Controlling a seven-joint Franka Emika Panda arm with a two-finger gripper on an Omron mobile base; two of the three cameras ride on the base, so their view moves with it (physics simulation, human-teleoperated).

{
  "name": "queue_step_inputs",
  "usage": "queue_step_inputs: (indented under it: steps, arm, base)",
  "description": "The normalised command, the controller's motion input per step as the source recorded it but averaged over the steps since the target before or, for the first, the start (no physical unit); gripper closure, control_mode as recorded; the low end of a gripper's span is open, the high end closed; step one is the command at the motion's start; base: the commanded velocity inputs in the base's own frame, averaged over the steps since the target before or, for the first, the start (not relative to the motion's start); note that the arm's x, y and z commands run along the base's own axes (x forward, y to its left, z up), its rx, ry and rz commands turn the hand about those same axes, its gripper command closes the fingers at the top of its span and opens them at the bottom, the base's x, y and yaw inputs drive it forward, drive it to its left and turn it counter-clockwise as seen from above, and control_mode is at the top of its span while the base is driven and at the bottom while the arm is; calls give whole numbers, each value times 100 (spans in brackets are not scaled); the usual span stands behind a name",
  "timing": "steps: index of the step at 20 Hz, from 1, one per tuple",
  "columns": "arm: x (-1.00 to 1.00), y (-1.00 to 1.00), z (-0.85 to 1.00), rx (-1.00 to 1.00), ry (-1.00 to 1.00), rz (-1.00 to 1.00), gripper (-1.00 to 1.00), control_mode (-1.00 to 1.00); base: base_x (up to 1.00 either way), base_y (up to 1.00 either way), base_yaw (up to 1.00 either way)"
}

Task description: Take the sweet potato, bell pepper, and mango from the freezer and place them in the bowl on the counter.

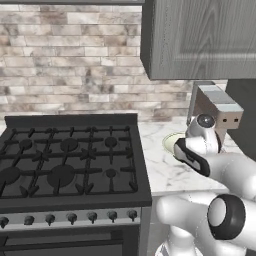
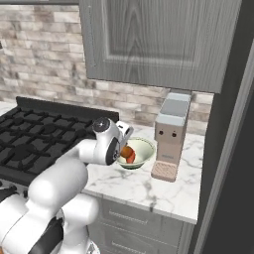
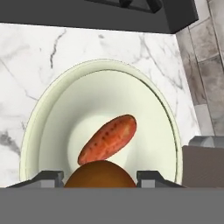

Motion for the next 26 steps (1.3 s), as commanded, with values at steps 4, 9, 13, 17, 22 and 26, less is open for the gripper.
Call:
queue_step_inputs:
  steps: [4, 9, 13, 17, 22, 26]
  arm:
    - [16, -8, -16, 0, 3, 0, 100, -100]
    - [16, -11, -16, 0, 3, 0, 100, -100]
    - [17, -16, -19, 0, 0, 0, 100, -100]
    - [23, -13, -30, 0, 3, 0, 100, -100]
    - [18, -10, -32, 0, 3, 0, 100, -100]
    - [17, -2, -24, 0, 0, 0, 100, -100]
  base:
    - [0, 0, 0]
    - [0, 0, 0]
    - [0, 0, 0]
    - [0, 0, 0]
    - [0, 0, 0]
    - [0, 0, 0]
